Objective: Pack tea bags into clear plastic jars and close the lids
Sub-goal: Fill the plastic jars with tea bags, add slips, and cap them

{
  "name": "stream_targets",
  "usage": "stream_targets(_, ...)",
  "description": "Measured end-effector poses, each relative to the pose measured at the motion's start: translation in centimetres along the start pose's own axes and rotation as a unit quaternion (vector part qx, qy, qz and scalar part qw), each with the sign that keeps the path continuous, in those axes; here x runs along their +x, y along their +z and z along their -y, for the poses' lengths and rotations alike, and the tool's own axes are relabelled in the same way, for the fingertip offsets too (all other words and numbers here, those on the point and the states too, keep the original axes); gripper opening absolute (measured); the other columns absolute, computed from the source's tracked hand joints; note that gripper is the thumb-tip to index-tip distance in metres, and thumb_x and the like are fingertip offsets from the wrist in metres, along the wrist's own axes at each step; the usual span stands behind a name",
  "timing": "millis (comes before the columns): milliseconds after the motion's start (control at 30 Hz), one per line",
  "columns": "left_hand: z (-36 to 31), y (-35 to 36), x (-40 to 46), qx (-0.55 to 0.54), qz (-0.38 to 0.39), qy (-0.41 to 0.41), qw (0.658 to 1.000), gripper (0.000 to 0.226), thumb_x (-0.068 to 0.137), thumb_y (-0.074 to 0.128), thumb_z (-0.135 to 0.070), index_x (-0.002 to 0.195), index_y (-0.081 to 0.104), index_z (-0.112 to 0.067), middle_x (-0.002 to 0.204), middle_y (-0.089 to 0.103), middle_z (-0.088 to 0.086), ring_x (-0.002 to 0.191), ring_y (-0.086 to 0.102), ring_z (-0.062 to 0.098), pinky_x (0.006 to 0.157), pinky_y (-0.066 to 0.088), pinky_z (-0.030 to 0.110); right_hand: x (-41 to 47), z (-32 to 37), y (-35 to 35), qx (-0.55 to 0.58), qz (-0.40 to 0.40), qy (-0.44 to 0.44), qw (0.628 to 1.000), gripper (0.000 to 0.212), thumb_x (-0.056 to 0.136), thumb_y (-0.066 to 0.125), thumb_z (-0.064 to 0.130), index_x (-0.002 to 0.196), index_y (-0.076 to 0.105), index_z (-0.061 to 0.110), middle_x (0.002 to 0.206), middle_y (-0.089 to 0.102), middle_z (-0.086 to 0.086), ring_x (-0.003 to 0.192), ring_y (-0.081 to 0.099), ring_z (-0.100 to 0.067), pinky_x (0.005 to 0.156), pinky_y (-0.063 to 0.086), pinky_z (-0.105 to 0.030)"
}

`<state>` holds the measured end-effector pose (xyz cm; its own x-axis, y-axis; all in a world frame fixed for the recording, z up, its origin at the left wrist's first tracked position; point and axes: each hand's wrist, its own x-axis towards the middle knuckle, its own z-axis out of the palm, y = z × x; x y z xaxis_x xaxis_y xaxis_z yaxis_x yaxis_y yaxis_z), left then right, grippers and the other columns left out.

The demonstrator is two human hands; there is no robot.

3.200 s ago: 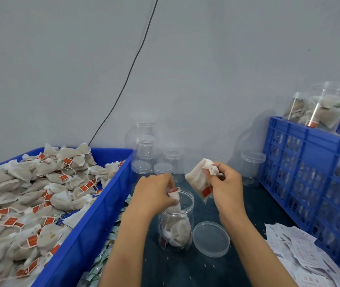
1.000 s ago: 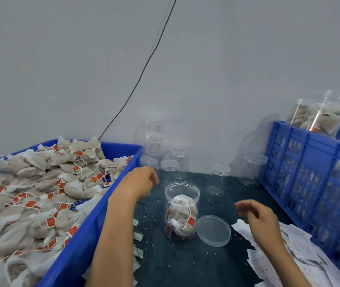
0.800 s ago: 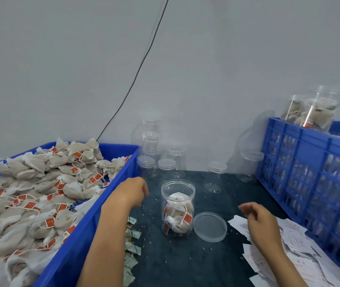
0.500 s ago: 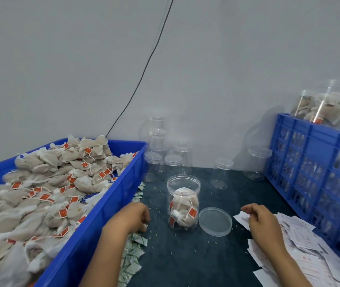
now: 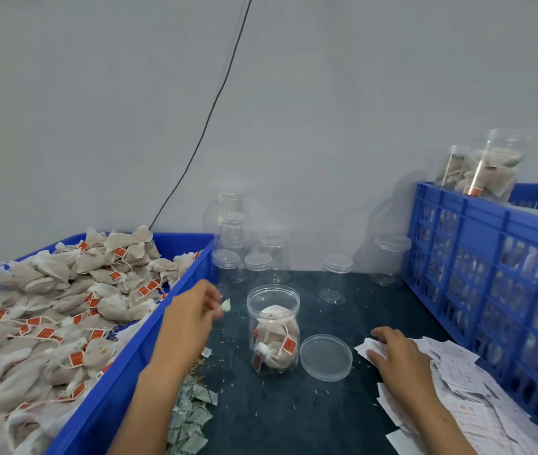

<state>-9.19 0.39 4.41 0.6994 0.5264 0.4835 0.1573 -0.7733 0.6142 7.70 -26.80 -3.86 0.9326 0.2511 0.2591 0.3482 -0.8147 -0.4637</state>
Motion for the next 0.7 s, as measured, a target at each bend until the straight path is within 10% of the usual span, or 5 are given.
stream_targets(300, -8.3, 2.1, 3.8, 0.115, 0.12, 0.124, 0.978, 0.015, 0.086, 0.06, 0.002, 0.094, 0.064, -0.01, 0.094, 0.067, 0.004, 0.091, 0.063, 0.019, 0.083, 0.05, 0.032, -0.1, 0.2, 0.0, -0.068, 0.003, -0.017, 0.998, 0.029, 0.092, 0.055, 0.047, 0.113, 0.059, 0.027, 0.121, 0.054, 0.009, 0.115, 0.049, -0.016, 0.092, 0.038, -0.033)
stream_targets(700, -9.7, 5.2, 5.3, 0.269, 0.273, 0.085, 0.919, 0.024, 0.085, 0.052, 0.001, 0.102, 0.069, 0.003, 0.109, 0.066, 0.022, 0.102, 0.063, 0.036, 0.087, 0.049, 0.037, -0.1, 0.6, 0.2, -0.101, -0.036, -0.018, 0.994, 0.027, 0.102, 0.038, 0.033, 0.095, 0.061, 0.021, 0.106, 0.062, 0.006, 0.095, 0.06, -0.016, 0.078, 0.043, -0.028)
